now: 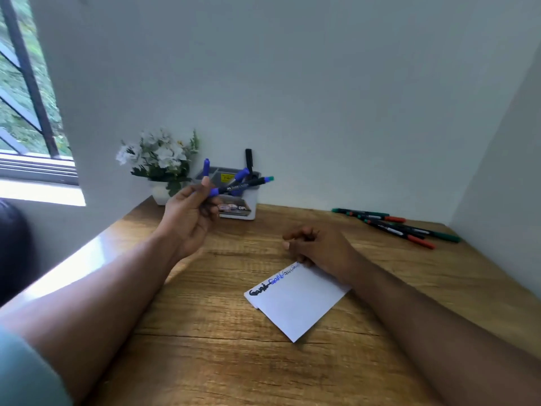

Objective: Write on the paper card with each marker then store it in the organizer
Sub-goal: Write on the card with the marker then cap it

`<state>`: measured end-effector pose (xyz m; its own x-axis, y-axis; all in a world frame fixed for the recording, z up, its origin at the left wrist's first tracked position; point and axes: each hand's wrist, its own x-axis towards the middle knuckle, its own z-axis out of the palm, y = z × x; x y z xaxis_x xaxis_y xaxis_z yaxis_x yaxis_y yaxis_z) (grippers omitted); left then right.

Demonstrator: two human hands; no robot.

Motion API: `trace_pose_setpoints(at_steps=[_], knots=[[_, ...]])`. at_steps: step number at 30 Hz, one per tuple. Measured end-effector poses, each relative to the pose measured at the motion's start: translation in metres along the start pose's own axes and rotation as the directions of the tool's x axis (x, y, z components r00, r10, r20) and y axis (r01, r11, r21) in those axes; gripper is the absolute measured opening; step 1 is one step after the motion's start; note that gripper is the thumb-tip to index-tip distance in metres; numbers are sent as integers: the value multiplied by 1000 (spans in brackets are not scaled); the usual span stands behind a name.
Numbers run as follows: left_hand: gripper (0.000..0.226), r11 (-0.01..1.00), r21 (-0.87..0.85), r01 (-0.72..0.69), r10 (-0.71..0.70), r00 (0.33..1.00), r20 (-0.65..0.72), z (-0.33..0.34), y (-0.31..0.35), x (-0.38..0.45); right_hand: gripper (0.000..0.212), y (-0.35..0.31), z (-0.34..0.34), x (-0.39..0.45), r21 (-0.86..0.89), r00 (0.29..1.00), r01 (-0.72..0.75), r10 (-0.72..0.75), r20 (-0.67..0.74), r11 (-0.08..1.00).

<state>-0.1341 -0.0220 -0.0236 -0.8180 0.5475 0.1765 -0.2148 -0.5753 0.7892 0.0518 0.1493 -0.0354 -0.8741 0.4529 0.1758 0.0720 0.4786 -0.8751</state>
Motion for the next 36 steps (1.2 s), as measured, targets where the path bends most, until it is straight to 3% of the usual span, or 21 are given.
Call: trace_pose_setpoints(at_steps=[3,6,10,12,17,20,24,28,32,36], knots=[[25,996,-14,-91,88,984,-155,-16,12,8,8,-16,14,12,-29,998,57,-56,19,998],[16,943,246,-224,288,919,-268,-24,18,12,2,-29,41,17,-20,996,94,-94,-8,995],[9,811,481,-334,496,828,-262,-21,15,15,19,-26,65,18,-75,991,134,-133,18,988],[20,733,587,-344,556,800,-225,-21,13,18,20,-25,63,20,-69,996,81,-79,29,994],[31,634,670,-386,648,738,-189,-18,12,25,12,-48,59,36,-171,978,-65,97,183,983],[31,589,693,-415,720,659,-217,-20,14,30,16,-50,70,39,-280,989,-13,53,138,960],[29,523,735,-432,768,613,-186,-18,14,33,18,-39,78,37,-349,996,60,-34,79,935],[26,444,759,-477,773,632,-55,-10,4,34,17,-37,77,39,-325,997,53,-29,78,944],[22,353,806,-475,675,726,132,-5,-10,31,16,-36,78,40,-322,997,49,-27,72,945],[58,336,844,-418,529,825,198,-5,-15,33,16,-35,78,40,-307,997,52,-32,70,950]])
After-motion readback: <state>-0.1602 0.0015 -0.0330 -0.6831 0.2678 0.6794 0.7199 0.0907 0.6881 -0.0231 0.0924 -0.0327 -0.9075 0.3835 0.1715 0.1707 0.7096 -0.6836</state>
